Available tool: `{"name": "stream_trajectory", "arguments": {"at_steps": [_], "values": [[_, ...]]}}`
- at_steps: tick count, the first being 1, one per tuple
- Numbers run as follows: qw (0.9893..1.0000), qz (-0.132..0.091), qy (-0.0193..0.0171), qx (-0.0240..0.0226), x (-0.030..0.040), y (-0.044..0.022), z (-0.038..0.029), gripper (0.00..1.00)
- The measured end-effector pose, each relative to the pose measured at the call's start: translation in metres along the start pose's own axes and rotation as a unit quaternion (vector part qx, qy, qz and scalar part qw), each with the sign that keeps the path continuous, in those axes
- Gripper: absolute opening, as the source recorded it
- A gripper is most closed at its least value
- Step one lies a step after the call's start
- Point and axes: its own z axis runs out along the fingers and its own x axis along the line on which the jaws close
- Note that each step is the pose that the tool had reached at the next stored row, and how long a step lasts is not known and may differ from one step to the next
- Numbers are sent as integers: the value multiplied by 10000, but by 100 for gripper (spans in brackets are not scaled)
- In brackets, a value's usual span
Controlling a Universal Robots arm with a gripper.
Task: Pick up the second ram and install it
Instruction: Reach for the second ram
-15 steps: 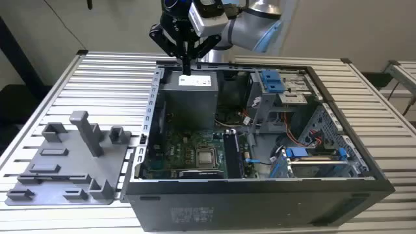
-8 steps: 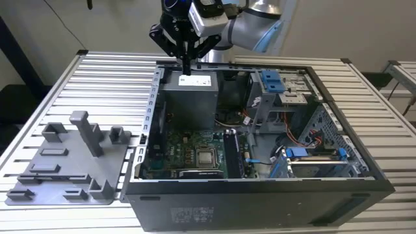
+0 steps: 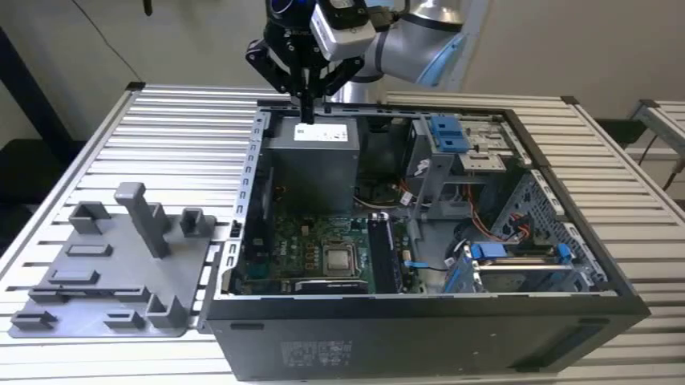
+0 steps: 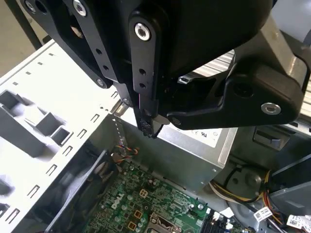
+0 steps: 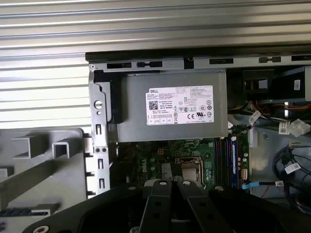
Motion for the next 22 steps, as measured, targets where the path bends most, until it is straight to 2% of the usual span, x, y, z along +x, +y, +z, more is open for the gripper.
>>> {"name": "stream_trajectory", "arguments": {"at_steps": [4, 14, 22], "values": [[10000, 0, 0, 0, 11, -1, 0, 11], [10000, -6, 0, 0, 103, -7, -2, 11], [10000, -9, 0, 0, 133, -10, -3, 11]]}}
